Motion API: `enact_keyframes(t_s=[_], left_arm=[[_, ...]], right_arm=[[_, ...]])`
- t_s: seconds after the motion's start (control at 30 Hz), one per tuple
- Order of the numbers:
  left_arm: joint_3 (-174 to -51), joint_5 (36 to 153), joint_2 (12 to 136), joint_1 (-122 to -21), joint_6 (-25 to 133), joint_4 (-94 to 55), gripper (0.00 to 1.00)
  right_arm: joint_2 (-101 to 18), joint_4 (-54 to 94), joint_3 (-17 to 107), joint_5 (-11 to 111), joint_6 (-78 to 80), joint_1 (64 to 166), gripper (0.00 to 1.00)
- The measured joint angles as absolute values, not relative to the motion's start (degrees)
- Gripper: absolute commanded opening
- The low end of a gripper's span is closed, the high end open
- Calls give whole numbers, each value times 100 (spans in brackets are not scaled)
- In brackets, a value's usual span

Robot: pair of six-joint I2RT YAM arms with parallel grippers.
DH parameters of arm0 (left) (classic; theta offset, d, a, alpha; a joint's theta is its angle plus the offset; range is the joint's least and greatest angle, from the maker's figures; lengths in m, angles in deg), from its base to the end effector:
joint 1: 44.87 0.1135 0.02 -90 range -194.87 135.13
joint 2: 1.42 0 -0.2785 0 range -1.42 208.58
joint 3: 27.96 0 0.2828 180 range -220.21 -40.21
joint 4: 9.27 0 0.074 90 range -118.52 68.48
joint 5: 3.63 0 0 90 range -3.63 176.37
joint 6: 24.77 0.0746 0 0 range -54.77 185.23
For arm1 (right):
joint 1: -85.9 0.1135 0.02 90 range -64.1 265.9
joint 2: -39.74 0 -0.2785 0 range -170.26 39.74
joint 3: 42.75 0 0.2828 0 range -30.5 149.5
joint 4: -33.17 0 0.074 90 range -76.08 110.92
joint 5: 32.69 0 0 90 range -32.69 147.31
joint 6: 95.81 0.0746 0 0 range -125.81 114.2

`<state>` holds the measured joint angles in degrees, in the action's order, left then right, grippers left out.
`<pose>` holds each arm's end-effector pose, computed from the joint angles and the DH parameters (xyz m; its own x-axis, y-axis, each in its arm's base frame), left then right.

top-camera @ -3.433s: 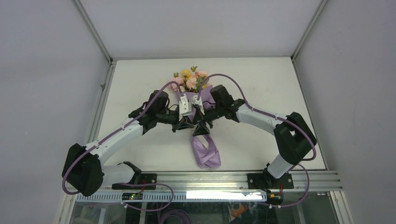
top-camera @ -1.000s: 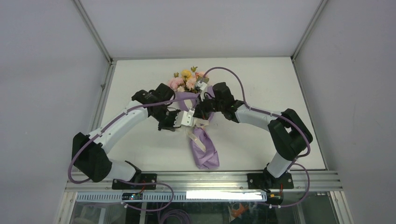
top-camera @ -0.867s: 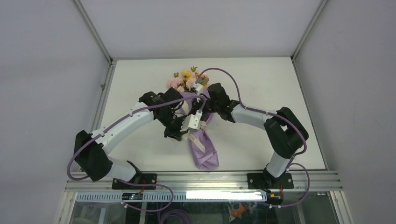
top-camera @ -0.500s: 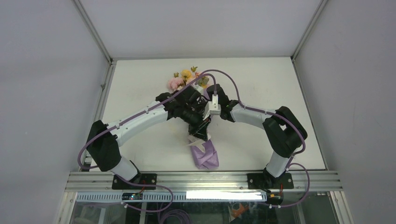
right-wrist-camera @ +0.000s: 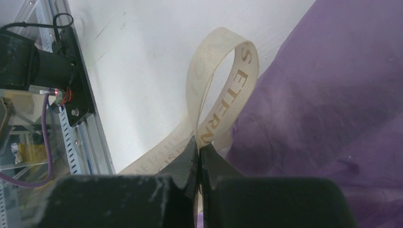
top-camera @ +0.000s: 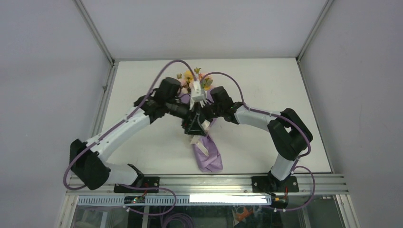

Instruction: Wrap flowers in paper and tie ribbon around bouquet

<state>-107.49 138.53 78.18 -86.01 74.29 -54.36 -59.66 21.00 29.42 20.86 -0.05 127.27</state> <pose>0.2150 -0.2661 0.3022 -0.3978 0.4757 -0.7845 0.8968 0.0210 -0.4420 0.2863 0.3112 0.1738 -0.5619 -0.3873 -0.7310 -0.8239 0.3408 0.4528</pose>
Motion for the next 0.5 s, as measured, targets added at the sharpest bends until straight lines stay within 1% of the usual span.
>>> enact_keyframes(t_s=[0.13,0.2,0.3,0.43,0.47,0.5], left_arm=[[-10747,13918,6970,-7701,8819,-6251,80],[-10725,13868,6814,-7720,9361,-6662,85],[-10572,13514,6884,-8085,9910,-7036,86],[-10402,12950,7190,-8896,10399,-7366,81],[-10402,12898,7232,-8973,10452,-7412,78],[-10404,12854,7249,-8988,10482,-7434,73]], right_arm=[[-5966,2047,2942,2086,-221,12733,0],[-5966,1971,2942,2084,-326,12736,0],[-5966,1850,2944,2084,-475,12740,0],[-5966,1662,2964,2084,-636,12740,0],[-5966,1636,2973,2086,-669,12740,0],[-5966,1625,2977,2084,-697,12742,0]])
